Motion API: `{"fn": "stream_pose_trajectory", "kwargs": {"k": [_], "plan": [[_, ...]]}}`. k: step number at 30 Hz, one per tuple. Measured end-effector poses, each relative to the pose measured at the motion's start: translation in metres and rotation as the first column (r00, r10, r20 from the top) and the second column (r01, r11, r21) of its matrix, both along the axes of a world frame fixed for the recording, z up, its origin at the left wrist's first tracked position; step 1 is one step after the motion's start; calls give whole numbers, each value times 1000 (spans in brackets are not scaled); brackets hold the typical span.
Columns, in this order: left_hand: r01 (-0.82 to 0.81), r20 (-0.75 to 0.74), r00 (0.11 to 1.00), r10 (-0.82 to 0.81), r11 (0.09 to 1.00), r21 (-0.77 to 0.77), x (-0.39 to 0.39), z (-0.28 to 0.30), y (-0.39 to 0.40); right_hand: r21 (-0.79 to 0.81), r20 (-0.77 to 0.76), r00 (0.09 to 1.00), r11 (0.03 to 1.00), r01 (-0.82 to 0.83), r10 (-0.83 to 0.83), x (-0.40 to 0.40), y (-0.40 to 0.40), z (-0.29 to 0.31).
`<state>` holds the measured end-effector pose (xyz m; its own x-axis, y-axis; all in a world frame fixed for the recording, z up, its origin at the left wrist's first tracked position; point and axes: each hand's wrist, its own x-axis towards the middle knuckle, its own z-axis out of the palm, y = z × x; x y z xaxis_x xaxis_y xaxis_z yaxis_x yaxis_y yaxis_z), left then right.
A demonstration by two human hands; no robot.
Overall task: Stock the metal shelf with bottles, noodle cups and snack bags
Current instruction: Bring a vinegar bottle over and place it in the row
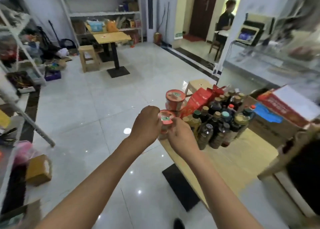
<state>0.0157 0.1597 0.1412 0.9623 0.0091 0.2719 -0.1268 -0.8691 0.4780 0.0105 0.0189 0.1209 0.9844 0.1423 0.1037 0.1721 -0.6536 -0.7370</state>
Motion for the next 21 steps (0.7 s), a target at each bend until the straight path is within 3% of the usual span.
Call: {"fn": "stream_pose_trajectory", "kwargs": {"k": [5, 10, 18, 21], "plan": [[26, -145, 989, -34, 998, -55, 54, -40, -76, 54, -196, 961, 976, 212, -198, 47, -74, -42], [-109, -319, 946, 59, 984, -143, 90, -83, -105, 89, -343, 916, 963, 254, -209, 98, -100, -82], [-266, -408, 895, 181, 950, -161, 123, -115, -104, 195, -320, 944, 970, 143, -75, 159, -86, -117], [-319, -431, 876, 219, 931, -176, 124, -120, -95, 95, -200, 977, 992, 88, -68, 169, -75, -129]]}}
